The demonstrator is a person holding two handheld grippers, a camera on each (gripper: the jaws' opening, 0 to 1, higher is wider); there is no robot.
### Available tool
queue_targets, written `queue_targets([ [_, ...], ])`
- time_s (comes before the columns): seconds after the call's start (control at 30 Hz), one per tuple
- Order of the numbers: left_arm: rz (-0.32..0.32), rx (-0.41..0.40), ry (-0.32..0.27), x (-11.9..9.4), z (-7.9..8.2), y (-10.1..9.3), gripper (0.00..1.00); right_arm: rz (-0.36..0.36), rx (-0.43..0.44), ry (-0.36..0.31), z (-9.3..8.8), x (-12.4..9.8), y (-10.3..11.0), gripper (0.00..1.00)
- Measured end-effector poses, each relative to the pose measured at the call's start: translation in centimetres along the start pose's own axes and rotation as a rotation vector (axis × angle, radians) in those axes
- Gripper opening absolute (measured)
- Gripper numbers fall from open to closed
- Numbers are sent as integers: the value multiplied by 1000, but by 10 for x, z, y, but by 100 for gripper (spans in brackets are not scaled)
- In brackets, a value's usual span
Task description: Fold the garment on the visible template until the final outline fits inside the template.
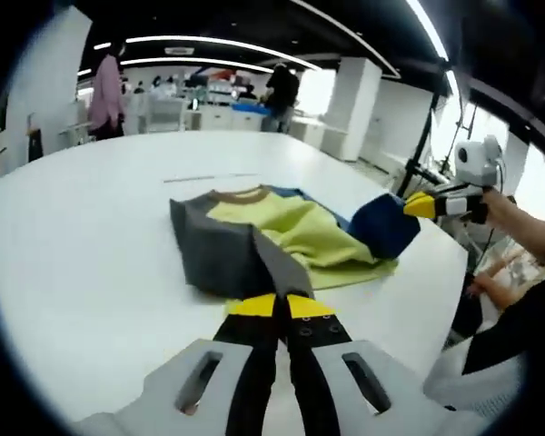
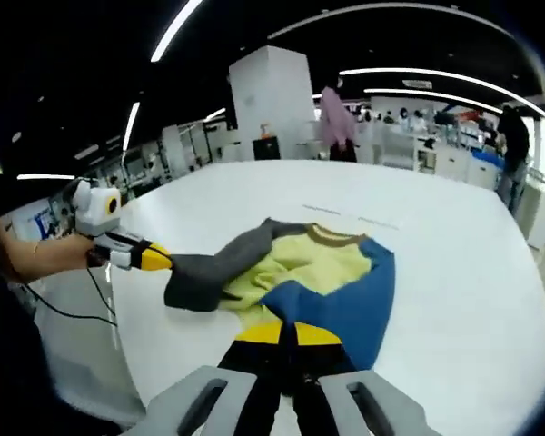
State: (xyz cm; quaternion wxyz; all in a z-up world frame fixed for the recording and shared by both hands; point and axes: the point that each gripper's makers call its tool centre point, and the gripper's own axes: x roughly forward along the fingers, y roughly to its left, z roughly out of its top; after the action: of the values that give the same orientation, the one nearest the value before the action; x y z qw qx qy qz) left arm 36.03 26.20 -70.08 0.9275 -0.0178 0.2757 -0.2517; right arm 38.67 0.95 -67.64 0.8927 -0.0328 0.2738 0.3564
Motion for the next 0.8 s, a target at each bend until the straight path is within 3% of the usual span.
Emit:
queue_targets([
  [0.33,174,-31,-11,-28,9,67,0,-90,24,-10,4,-19,-40,0],
  [0.43,197,-100,-17,-33,9,80,0,-125,26,-1,1,-24,-54,0],
  [0.53,214,-100,-19,-38,10,91,0,-164,34,8,-2,-27,-67,0],
  [0.73,350,-59,34,-52,2,134,0,-226,94,7,-11,-38,-89,0],
  [0.8,383,-47,55,-55,-2,149,0,-240,168,3,-17,-42,-96,0],
])
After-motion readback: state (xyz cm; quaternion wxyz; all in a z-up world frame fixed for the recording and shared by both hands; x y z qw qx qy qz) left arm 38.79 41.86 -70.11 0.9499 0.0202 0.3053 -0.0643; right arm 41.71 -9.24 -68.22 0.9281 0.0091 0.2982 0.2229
